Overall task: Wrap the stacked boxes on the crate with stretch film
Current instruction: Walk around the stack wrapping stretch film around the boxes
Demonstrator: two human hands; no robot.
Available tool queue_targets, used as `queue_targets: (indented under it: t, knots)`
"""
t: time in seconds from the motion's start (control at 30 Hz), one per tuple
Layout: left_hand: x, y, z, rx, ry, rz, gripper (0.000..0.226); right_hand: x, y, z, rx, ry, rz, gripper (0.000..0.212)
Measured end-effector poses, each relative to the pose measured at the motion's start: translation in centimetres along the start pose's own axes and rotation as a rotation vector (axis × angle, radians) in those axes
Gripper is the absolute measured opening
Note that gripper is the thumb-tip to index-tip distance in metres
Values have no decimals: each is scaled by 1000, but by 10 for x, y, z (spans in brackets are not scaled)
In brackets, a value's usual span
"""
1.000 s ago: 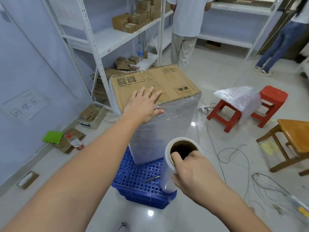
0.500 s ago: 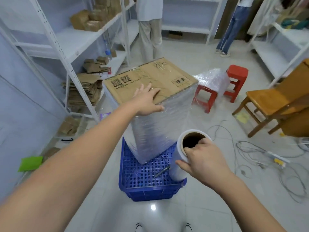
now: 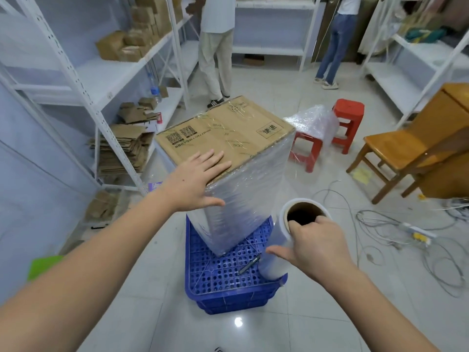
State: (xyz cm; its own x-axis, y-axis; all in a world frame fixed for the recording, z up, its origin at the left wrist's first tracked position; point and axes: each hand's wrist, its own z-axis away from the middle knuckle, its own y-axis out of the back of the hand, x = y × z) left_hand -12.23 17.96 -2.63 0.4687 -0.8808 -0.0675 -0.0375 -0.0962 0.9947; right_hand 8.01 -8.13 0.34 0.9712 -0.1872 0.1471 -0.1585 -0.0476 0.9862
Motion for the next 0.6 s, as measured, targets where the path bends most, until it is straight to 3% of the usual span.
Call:
queue_targets:
  t: [0.13,0.37,0.6]
  knots:
    - [13,-13,-6,243,100,58,67,7,-6,-7,132,75,21,57]
    - [22,-1,-24,188,216,81,61,12,-14,1,258,312,-17,61]
    - [55,0,-35,176,304,38,56,17,-10,-3,227,425,-27,54]
